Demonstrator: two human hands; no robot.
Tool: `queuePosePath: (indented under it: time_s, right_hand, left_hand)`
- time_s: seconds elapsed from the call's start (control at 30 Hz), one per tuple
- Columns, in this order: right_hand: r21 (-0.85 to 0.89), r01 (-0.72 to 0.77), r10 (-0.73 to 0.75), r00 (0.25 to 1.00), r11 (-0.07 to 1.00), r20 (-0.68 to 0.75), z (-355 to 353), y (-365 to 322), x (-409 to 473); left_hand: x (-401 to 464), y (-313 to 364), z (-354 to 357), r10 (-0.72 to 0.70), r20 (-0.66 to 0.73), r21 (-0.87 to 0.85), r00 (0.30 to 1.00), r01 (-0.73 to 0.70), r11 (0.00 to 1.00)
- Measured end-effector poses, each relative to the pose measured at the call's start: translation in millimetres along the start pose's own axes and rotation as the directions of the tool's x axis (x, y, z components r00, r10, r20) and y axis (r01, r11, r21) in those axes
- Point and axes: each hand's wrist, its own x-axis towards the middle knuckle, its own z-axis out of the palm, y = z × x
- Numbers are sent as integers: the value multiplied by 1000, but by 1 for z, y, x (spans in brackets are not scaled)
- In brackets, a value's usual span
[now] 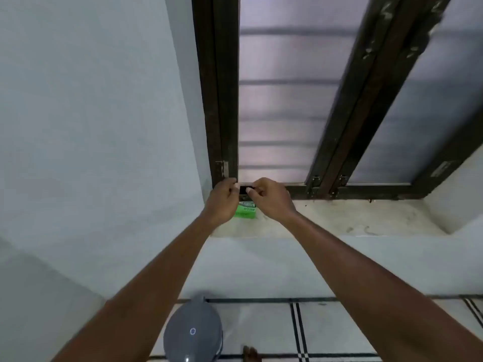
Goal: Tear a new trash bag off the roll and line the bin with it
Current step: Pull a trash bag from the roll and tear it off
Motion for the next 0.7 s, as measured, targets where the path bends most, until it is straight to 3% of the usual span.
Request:
queuePosePath:
  time_s: [0.1, 0.23, 0.4, 0.47, 0.57, 0.63, 0.7]
  right_hand:
    - [-191, 28, 2, 987, 981, 158, 34, 28, 36]
    - [-473, 177, 10, 930, 863, 367, 76, 48, 61]
    - [-590, 309, -47, 908, 746, 416, 105, 72, 80]
    - [-507, 256, -70, 932, 823, 357, 104, 81, 82]
    - [-209, 72, -4, 952, 975, 307, 101, 90, 73]
    - [-79, 12, 14, 945, 997, 327, 100, 96, 66]
    - [-44, 1, 14, 937, 999, 349, 100, 102, 60]
  left_hand:
    - [23, -37, 30, -252, 74, 14, 965, 251, 968]
    - [30, -63, 55, -558, 259, -111, 789, 598, 794]
    - [45, -85, 69, -648, 270, -147, 712, 696, 703]
    - [50, -94, 75, -669, 260, -174, 696, 715, 677]
    - [52, -91, 76, -638, 233, -262, 734, 679, 685]
    - [51, -82, 74, -538, 162, -258, 827, 562, 786]
    - [51, -78, 75, -388, 68, -129, 919, 393, 910]
